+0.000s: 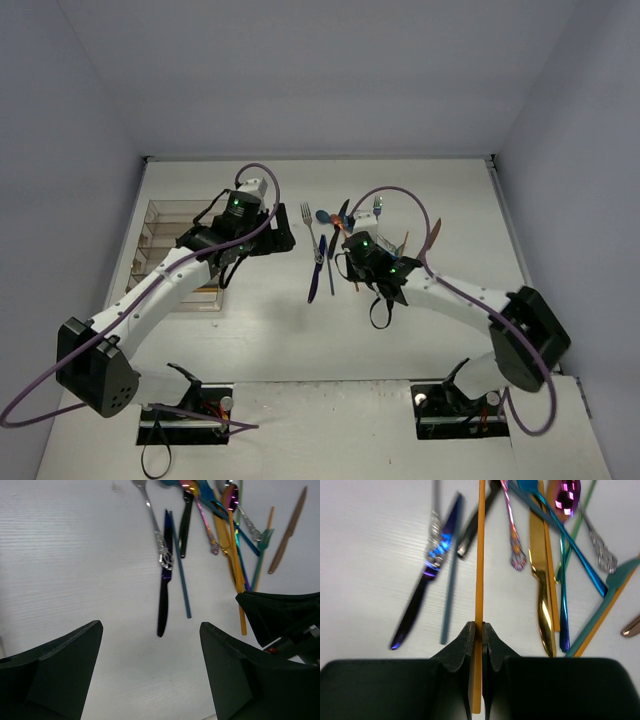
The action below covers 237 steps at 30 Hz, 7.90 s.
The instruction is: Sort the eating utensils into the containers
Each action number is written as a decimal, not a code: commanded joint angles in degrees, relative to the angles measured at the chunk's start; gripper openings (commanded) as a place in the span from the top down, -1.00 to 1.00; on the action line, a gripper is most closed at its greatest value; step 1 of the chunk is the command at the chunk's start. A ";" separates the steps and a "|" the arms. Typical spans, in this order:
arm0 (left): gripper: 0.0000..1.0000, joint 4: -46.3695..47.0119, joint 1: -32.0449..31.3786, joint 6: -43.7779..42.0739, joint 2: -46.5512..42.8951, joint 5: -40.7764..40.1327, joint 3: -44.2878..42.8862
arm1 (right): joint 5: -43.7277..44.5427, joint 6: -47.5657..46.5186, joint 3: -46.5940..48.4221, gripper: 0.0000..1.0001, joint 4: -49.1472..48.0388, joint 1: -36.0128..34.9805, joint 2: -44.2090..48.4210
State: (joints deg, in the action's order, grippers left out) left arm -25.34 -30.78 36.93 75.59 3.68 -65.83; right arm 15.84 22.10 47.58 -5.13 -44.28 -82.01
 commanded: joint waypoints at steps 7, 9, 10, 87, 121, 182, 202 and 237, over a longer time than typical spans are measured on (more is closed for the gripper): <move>-0.40 18.98 -4.44 9.35 2.71 10.08 -2.74 | -11.39 -7.59 -7.05 1.00 -13.40 -2.81 17.21; -0.38 20.48 -4.90 10.34 3.41 10.29 -2.46 | -11.96 -7.60 -7.40 1.00 -14.72 -3.09 17.66; -0.37 21.00 -5.11 10.72 3.75 10.38 -2.46 | -12.17 -7.43 -7.49 1.00 -15.31 -3.22 18.00; -0.31 -2.72 41.39 21.12 -26.11 -18.78 26.00 | -3.24 -1.38 -2.09 -0.35 -9.18 -3.80 -0.21; -0.46 1.07 1.22 0.05 -5.96 -5.38 2.91 | -1.36 3.27 9.56 1.00 -1.03 0.13 -18.84; 1.00 9.84 12.67 26.59 -16.94 -19.54 19.57 | -2.92 -4.52 -8.59 -0.42 -13.42 -2.44 16.93; 1.00 1.63 40.67 34.63 -31.91 -26.73 31.91 | -6.45 -2.43 -14.18 -0.42 -13.24 4.75 17.67; -0.47 1.96 15.09 -5.60 -17.17 -11.74 8.29 | 4.31 10.55 -4.95 0.20 -0.61 16.31 3.85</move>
State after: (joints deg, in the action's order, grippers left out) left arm -24.77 -9.45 39.61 55.44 -9.11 -53.49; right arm 19.24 28.90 40.58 -6.09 -30.09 -76.66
